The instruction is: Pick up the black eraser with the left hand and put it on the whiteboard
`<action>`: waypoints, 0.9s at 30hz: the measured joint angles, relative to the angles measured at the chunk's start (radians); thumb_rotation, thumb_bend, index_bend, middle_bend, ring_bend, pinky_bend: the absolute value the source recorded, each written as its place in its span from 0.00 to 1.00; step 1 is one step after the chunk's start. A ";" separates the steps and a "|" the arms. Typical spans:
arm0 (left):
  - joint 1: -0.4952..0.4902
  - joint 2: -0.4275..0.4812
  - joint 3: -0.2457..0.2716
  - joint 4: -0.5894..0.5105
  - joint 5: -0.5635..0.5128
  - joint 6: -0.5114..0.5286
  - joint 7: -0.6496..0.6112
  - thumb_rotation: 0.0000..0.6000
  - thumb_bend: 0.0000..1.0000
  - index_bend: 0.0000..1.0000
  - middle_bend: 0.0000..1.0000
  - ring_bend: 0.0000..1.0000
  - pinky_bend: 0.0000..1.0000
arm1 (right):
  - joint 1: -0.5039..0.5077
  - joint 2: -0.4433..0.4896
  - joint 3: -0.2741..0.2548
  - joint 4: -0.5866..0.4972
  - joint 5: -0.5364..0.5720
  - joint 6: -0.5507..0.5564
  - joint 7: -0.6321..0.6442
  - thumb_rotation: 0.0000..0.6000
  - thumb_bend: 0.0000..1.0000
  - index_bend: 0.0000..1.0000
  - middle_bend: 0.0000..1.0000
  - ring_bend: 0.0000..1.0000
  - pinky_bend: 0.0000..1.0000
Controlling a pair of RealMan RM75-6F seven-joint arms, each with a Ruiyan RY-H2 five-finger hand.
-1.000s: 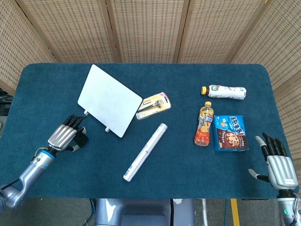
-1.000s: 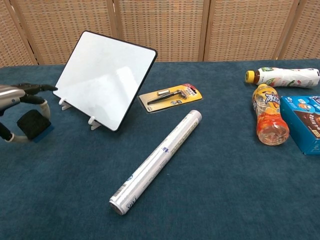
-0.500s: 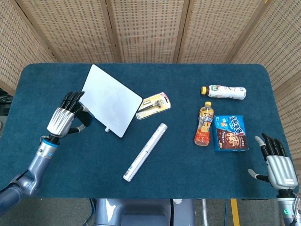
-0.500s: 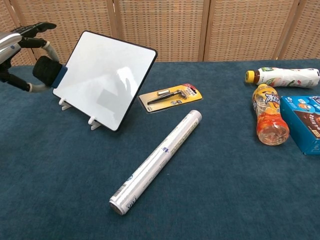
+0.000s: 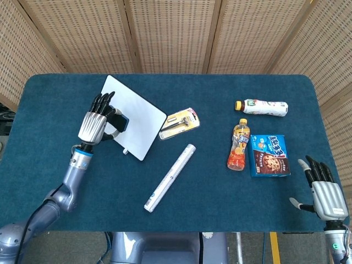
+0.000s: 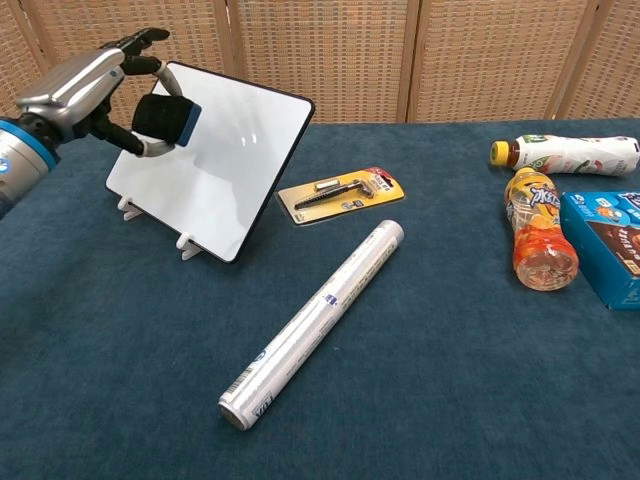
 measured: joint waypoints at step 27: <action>-0.093 -0.148 0.000 0.240 -0.078 -0.092 0.042 1.00 0.30 0.58 0.00 0.00 0.00 | 0.005 0.010 -0.003 0.000 0.002 -0.014 0.039 1.00 0.00 0.00 0.00 0.00 0.00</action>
